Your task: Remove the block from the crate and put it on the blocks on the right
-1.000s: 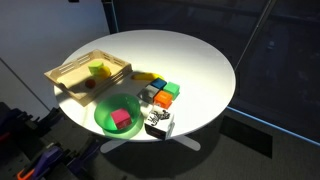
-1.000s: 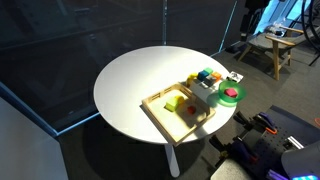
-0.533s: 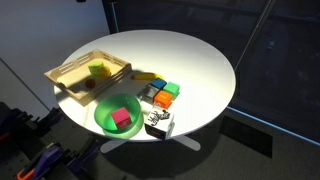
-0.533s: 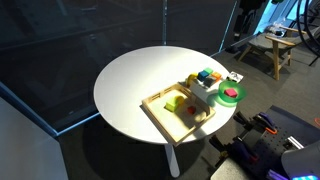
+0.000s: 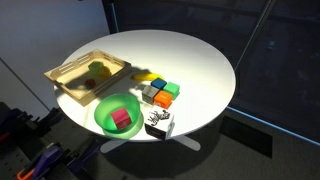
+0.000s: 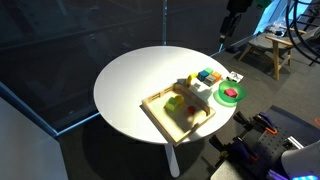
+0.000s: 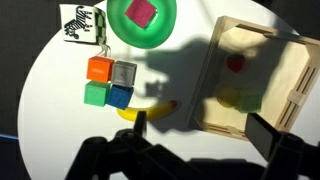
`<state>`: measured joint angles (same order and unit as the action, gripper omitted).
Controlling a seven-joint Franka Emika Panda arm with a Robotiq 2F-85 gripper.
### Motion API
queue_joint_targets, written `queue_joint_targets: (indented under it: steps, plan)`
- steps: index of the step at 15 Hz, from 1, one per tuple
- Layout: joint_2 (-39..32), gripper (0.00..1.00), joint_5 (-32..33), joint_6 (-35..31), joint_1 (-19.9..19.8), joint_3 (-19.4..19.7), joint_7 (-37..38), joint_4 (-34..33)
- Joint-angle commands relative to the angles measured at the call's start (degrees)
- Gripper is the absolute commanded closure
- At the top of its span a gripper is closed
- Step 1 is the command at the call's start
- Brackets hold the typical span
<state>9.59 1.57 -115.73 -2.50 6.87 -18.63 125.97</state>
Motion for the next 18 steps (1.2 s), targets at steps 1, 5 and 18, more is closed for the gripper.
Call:
queue_joint_targets:
  steps: [1,5,18]
  plan:
    - [-2.5,0.00,-3.3,-0.3,1.0,-0.8,-3.7,-1.6]
    - [-6.0,0.00,-2.6,-1.1,2.0,-2.6,-4.6,-2.6]
    - [-14.6,0.00,-0.4,-10.2,2.7,-7.2,-2.5,-3.8]
